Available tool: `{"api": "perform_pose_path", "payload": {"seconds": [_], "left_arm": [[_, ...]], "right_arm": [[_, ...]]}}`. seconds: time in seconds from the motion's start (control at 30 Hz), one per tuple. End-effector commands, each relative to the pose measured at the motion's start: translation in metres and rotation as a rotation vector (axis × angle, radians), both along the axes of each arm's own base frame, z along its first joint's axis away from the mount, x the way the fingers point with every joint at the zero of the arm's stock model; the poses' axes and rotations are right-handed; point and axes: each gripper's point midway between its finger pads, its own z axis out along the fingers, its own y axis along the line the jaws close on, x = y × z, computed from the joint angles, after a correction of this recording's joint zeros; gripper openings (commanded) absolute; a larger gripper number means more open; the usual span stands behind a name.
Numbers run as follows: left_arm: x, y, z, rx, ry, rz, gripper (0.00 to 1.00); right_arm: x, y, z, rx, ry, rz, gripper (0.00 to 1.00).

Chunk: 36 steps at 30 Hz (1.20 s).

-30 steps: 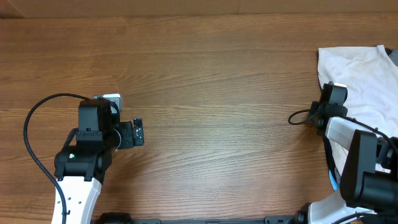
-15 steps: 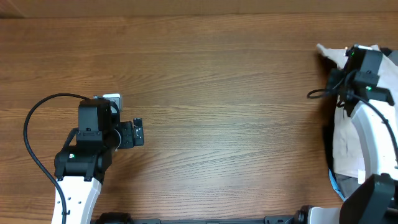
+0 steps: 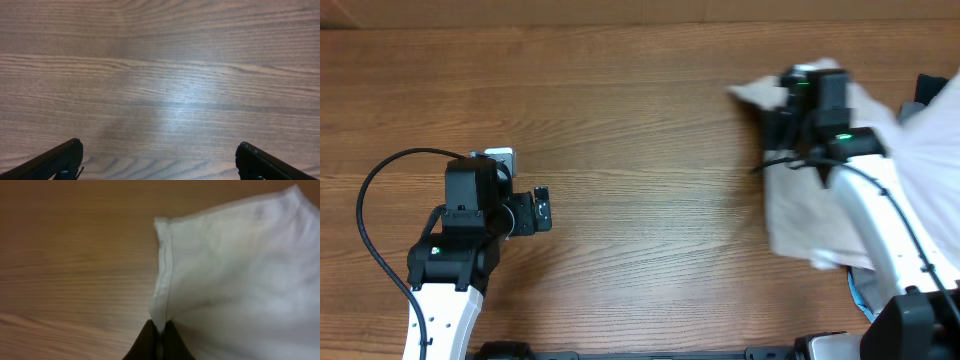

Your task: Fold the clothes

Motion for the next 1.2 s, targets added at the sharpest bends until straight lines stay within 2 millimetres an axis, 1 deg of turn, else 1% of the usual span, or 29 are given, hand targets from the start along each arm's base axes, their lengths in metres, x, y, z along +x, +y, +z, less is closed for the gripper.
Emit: {"api": "perform_pose_path", "payload": {"seconds": [0.0, 0.03, 0.07, 0.1, 0.13, 0.17, 0.2, 0.23, 0.27, 0.3, 0.37, 0.43, 0.47, 0.57, 0.63, 0.67, 0.8, 0.83, 0.87, 0.9, 1.0, 1.07, 1.17], "left_arm": [[0.009, 0.001, 0.013, -0.012, -0.044, 0.015, 1.0], [0.01, 0.001, 0.014, -0.013, -0.05, 0.015, 1.0], [0.012, 0.001, 0.015, -0.013, -0.057, 0.015, 1.0], [0.013, 0.001, 0.016, -0.013, -0.064, 0.015, 1.0], [0.015, 0.001, 0.017, -0.014, -0.072, 0.015, 1.0], [0.015, 0.001, 0.018, -0.014, -0.077, 0.015, 1.0], [0.016, 0.0, 0.019, -0.014, -0.082, 0.015, 1.0], [0.017, 0.0, 0.019, -0.015, -0.087, 0.015, 1.0], [0.018, -0.001, 0.02, -0.021, -0.09, 0.009, 1.0], [0.018, -0.003, 0.02, -0.032, -0.092, 0.001, 1.0], [0.019, -0.01, 0.021, -0.062, -0.095, -0.024, 1.0], [0.018, -0.021, 0.022, -0.114, -0.094, -0.064, 1.0], [0.017, -0.03, 0.022, -0.165, -0.088, -0.081, 1.0], [0.015, -0.049, 0.019, -0.282, -0.054, -0.108, 1.0], [0.015, -0.06, 0.013, -0.349, -0.014, -0.125, 1.0], [0.015, -0.065, 0.009, -0.375, 0.01, -0.131, 1.0], [0.012, -0.094, -0.017, -0.479, 0.151, -0.148, 1.0], [0.011, -0.102, -0.025, -0.5, 0.195, -0.151, 1.0], [0.008, -0.118, -0.042, -0.536, 0.282, -0.142, 1.0], [0.007, -0.127, -0.05, -0.557, 0.323, -0.142, 1.0], [-0.001, -0.161, -0.073, -0.63, 0.454, -0.155, 1.0], [-0.006, -0.183, -0.09, -0.658, 0.528, -0.162, 0.98], [-0.013, -0.209, -0.115, -0.674, 0.618, -0.126, 0.97]], "right_arm": [[0.005, 0.096, 0.049, 0.185, -0.158, 0.13, 0.04], [0.008, 0.11, 0.058, 0.203, -0.202, 0.14, 0.04], [0.01, 0.126, 0.068, 0.228, -0.247, 0.151, 0.1], [0.009, 0.139, 0.073, 0.241, -0.275, 0.17, 0.17], [0.008, 0.153, 0.076, 0.247, -0.297, 0.192, 0.25], [0.007, 0.157, 0.074, 0.242, -0.299, 0.194, 0.36], [0.008, 0.159, 0.07, 0.225, -0.296, 0.184, 0.59], [0.008, 0.156, 0.066, 0.203, -0.289, 0.167, 0.77], [0.009, 0.149, 0.06, 0.171, -0.277, 0.134, 0.99], [0.01, 0.143, 0.056, 0.145, -0.268, 0.109, 1.0], [0.013, 0.119, 0.049, 0.077, -0.252, 0.028, 1.0], [0.012, 0.095, 0.046, 0.024, -0.234, -0.038, 1.0], [0.008, 0.074, 0.048, -0.008, -0.215, -0.084, 1.0], [-0.003, 0.037, 0.053, -0.022, -0.173, -0.165, 1.0], [-0.013, 0.007, 0.058, 0.003, -0.138, -0.26, 1.0], [-0.018, -0.004, 0.06, 0.015, -0.126, -0.296, 1.0], [-0.037, -0.035, 0.066, 0.064, -0.073, -0.34, 1.0], [-0.041, -0.044, 0.066, 0.065, -0.06, -0.359, 1.0], [-0.049, -0.058, 0.062, 0.052, -0.028, -0.394, 1.0], [-0.053, -0.066, 0.059, 0.046, -0.009, -0.413, 1.0], [-0.06, -0.079, 0.051, 0.033, 0.034, -0.448, 1.0], [-0.063, -0.085, 0.049, 0.029, 0.047, -0.466, 1.0], [-0.065, -0.091, 0.048, 0.028, 0.054, -0.482, 1.0]]}}
